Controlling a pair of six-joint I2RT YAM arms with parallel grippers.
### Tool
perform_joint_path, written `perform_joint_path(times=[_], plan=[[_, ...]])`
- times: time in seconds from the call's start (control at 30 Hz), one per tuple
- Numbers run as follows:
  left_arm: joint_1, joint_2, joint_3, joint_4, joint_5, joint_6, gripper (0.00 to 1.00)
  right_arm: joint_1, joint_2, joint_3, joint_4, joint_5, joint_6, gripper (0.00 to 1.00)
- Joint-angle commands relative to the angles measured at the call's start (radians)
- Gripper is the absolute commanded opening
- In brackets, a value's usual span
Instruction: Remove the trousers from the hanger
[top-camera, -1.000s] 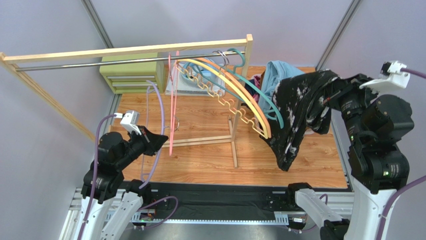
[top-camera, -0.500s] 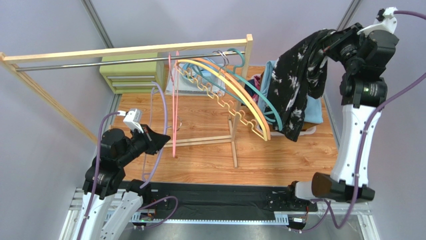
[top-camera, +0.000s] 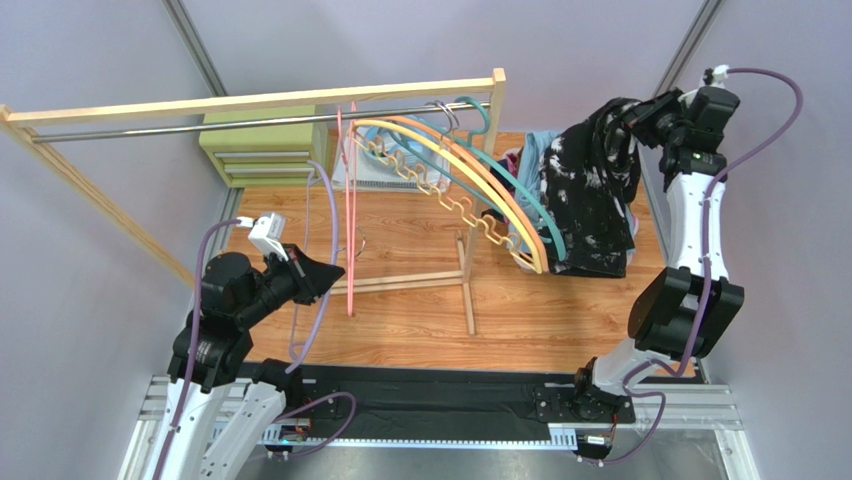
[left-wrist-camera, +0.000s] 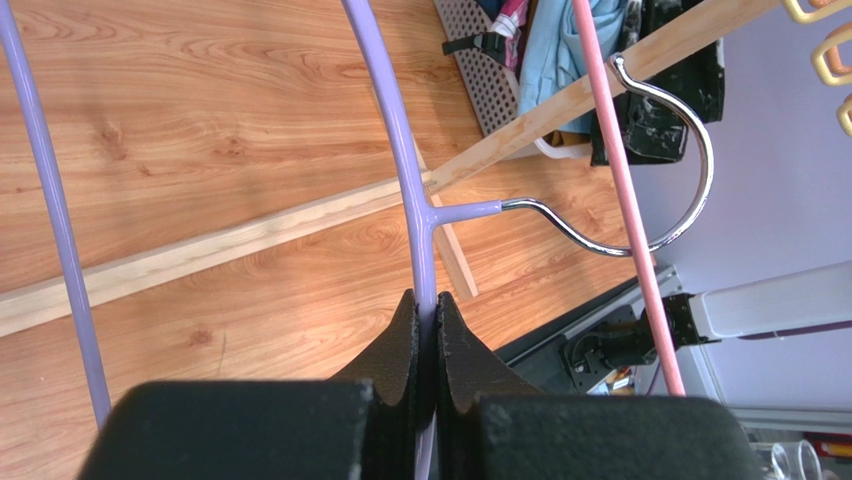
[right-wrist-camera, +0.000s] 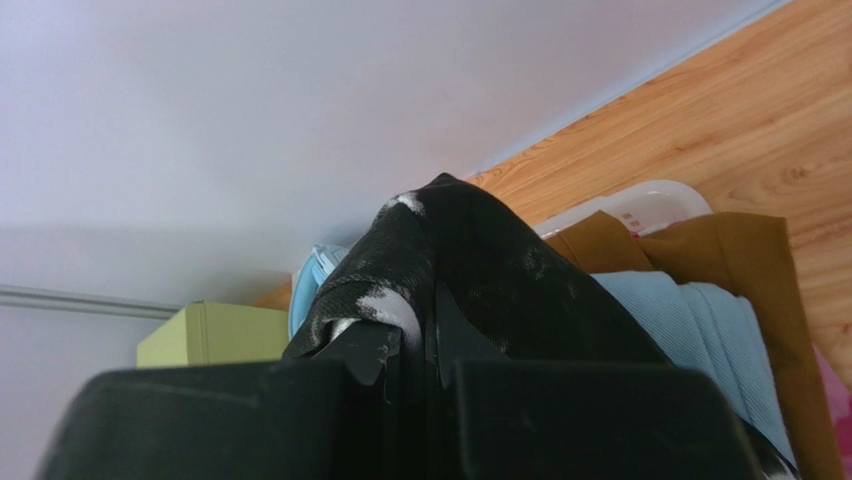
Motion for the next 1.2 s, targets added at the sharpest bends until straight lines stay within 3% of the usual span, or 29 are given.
perform_joint_path(times=[0.0, 0.13, 0.2, 0.23, 0.3, 0.33, 0.4, 0.5, 0.8, 0.97, 1.07, 1.1, 1.17], plan=[[0.005, -0.005, 0.004, 0.074, 0.016, -0.011, 0.0, 0.079, 0.077, 0.031, -0.001, 0.002, -0.084, 0.0], [0.006, -0.011, 0.017, 0.054, 0.012, -0.004, 0.0, 0.118, 0.206, 0.262, -0.217, 0.057, -0.154, 0.01], [0.005, -0.014, 0.018, 0.049, 0.012, -0.001, 0.0, 0.121, 0.223, 0.363, -0.366, 0.18, -0.174, 0.1], [0.006, -0.016, 0.021, 0.045, 0.009, 0.002, 0.0, 0.122, 0.223, 0.393, -0.412, 0.228, -0.185, 0.24], [0.005, -0.018, 0.027, 0.035, 0.004, 0.01, 0.0, 0.119, 0.218, 0.446, -0.536, 0.356, -0.219, 0.43], [0.005, -0.018, 0.035, 0.025, 0.004, 0.015, 0.0, 0.121, 0.204, 0.486, -0.576, 0.402, -0.224, 0.62], [0.006, -0.018, 0.044, 0.015, 0.003, 0.024, 0.0, 0.119, 0.169, 0.488, -0.635, 0.513, -0.246, 0.79], [0.006, -0.016, 0.063, -0.001, 0.012, 0.028, 0.0, 0.118, 0.063, 0.43, -0.655, 0.617, -0.27, 0.89], [0.006, -0.03, 0.09, -0.018, 0.029, 0.002, 0.0, 0.116, -0.185, 0.369, -0.785, 0.781, -0.366, 0.99], [0.006, -0.034, 0.095, -0.02, 0.036, -0.019, 0.0, 0.128, -0.213, 0.413, -0.905, 0.706, -0.377, 0.99], [0.005, -0.036, 0.09, -0.023, 0.021, -0.042, 0.0, 0.15, -0.389, 0.179, -0.778, 0.463, -0.298, 0.96], [0.006, -0.034, 0.086, -0.02, 0.021, -0.05, 0.0, 0.164, -0.494, 0.034, -0.73, 0.398, -0.279, 0.95], [0.006, -0.036, 0.077, -0.003, 0.027, -0.067, 0.0, 0.194, -0.575, -0.082, -0.676, 0.345, -0.245, 0.94]])
